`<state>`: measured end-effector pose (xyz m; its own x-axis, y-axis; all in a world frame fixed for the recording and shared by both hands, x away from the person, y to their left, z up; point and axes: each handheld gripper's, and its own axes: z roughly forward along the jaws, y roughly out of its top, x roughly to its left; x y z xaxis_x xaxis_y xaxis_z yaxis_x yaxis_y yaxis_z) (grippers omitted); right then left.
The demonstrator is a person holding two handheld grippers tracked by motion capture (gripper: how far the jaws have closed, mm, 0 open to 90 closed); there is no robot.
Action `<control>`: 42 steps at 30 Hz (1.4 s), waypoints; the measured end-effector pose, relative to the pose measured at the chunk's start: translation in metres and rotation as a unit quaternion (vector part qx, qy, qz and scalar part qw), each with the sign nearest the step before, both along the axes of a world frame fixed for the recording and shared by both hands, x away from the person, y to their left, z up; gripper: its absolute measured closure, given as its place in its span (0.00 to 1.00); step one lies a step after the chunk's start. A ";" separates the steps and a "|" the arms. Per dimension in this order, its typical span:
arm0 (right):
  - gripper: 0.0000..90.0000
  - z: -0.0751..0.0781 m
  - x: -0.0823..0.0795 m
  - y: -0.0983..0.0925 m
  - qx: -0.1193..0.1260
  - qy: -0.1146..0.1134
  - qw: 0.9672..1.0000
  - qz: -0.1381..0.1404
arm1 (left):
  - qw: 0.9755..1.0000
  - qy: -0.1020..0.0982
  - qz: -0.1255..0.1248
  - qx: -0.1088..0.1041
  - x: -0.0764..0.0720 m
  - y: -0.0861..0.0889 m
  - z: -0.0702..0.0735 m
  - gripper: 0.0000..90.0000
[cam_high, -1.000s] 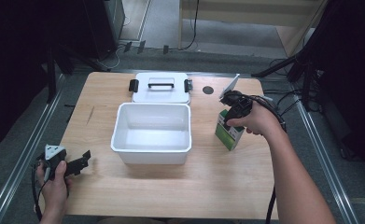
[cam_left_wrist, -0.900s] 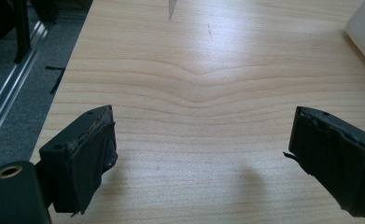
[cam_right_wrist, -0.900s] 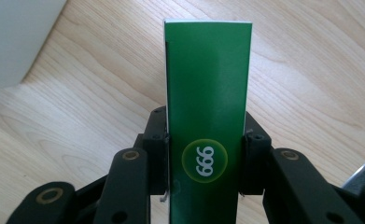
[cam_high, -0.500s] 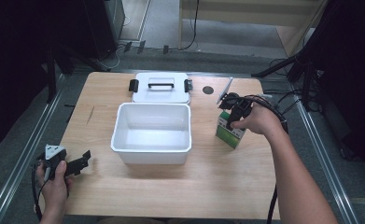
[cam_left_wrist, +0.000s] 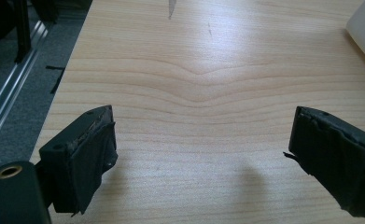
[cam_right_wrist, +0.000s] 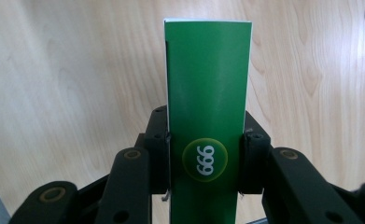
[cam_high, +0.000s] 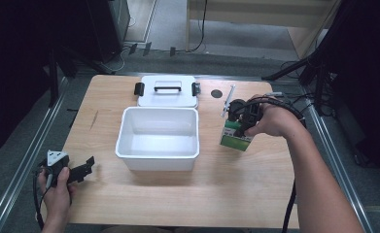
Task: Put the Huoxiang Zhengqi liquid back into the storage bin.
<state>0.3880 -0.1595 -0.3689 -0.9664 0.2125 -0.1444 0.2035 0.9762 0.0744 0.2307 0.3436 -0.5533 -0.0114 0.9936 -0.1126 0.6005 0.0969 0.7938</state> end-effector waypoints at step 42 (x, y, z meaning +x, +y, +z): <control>0.72 0.105 -0.019 0.045 0.017 -0.003 0.996 0.085 | 1.000 0.001 0.000 0.000 0.000 0.000 0.000 0.09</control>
<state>0.3689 -0.1144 -0.2642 -0.9880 0.0501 -0.1460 0.0344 0.9936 0.1080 0.2306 0.3435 -0.5533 -0.0107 0.9937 -0.1117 0.6022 0.0955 0.7926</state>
